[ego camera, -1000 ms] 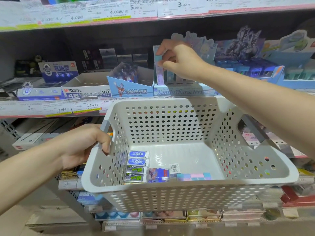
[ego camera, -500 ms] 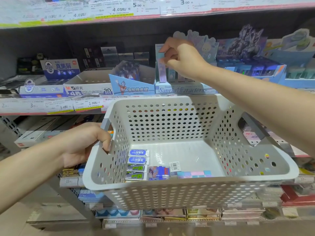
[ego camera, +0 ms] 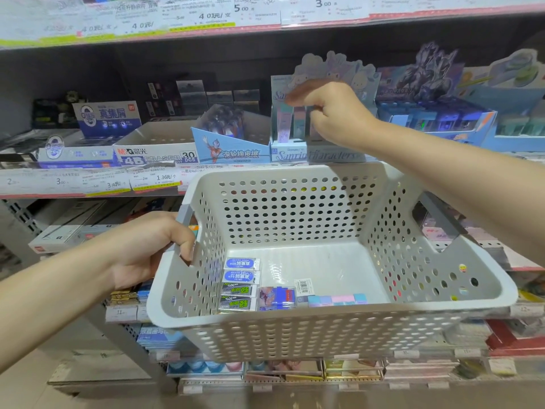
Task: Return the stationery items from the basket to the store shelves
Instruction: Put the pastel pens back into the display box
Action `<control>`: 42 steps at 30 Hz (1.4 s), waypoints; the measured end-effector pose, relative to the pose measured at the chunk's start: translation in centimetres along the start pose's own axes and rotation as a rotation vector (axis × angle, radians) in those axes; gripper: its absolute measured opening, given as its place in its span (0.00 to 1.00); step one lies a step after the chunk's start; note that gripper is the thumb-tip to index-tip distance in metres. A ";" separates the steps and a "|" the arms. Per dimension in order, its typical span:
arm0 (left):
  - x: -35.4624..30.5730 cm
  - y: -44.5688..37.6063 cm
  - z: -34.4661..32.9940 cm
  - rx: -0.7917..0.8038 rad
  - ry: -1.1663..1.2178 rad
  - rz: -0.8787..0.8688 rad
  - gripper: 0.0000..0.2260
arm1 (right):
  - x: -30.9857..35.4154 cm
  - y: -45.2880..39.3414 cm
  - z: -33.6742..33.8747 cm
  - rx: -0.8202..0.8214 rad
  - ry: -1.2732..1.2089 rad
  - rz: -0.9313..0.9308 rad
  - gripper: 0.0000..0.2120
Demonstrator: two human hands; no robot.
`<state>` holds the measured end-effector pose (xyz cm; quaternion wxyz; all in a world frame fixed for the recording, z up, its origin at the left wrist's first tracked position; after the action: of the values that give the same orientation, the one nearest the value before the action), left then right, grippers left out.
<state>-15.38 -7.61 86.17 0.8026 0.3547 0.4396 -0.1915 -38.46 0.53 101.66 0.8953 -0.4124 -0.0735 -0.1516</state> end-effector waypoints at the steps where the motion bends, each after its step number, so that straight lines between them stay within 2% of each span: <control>1: 0.0 0.0 0.0 -0.002 0.005 0.000 0.30 | -0.1 0.2 0.0 0.016 -0.001 0.000 0.22; 7: -0.2 0.0 0.1 -0.009 0.003 -0.016 0.30 | -0.3 0.3 -0.5 0.126 0.035 0.041 0.28; 11: -0.3 0.1 -0.1 0.005 -0.020 -0.030 0.36 | -0.2 1.3 -2.2 0.217 0.173 0.109 0.33; 17: -0.2 0.4 -0.2 0.011 -0.037 -0.035 0.36 | -0.6 1.1 -2.4 0.279 0.207 0.094 0.35; 20: -0.3 0.6 -0.4 0.017 -0.015 -0.035 0.27 | 1.1 1.8 -0.9 0.189 0.178 0.107 0.35; 23: 0.0 0.6 -0.4 0.015 0.004 -0.028 0.25 | 4.2 4.0 1.1 0.068 0.084 0.174 0.24; 25: 0.1 0.6 -0.3 0.001 0.017 -0.027 0.25 | 4.9 6.4 -0.1 0.218 0.062 0.110 0.15; 28: 0.3 0.4 -0.2 -0.021 0.016 -0.038 0.30 | 4.0 12.9 -5.3 0.787 0.138 -0.031 0.11; 30: 0.5 0.3 -0.2 -0.019 0.023 -0.038 0.33 | 2.9 18.3 -8.0 1.162 0.188 -0.077 0.13; 32: 0.6 0.4 -0.3 -0.012 0.025 -0.037 0.34 | 1.9 22.1 -9.3 1.372 0.203 -0.112 0.14; 34: 0.7 0.4 -0.3 -0.016 0.020 -0.040 0.36 | 1.8 24.5 -10.0 1.505 0.198 -0.093 0.07; 36: 0.5 0.5 -0.5 -0.025 0.025 -0.045 0.34 | 1.5 25.5 -10.4 1.556 0.268 -0.023 0.06; 40: 0.1 0.4 -0.5 -0.045 0.025 -0.080 0.32 | 1.5 26.4 -11.0 1.580 0.345 0.051 0.03; 42: 0.0 0.5 -0.8 -0.025 0.043 -0.081 0.28 | 1.9 25.8 -11.2 1.528 0.323 0.069 0.03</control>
<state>-15.53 -6.70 86.06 0.7890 0.3306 0.4729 -0.2108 -28.02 7.43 76.39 0.9349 0.3433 -0.0135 -0.0890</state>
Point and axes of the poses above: each hand's wrist, its own y-axis away from the middle knuckle, its own z-axis out of the back of the hand, x = y × z, the point moved 10 cm from there along -y, towards the middle knuckle, and after that the axes turned 12 degrees about -x, right-handed, at the moved point
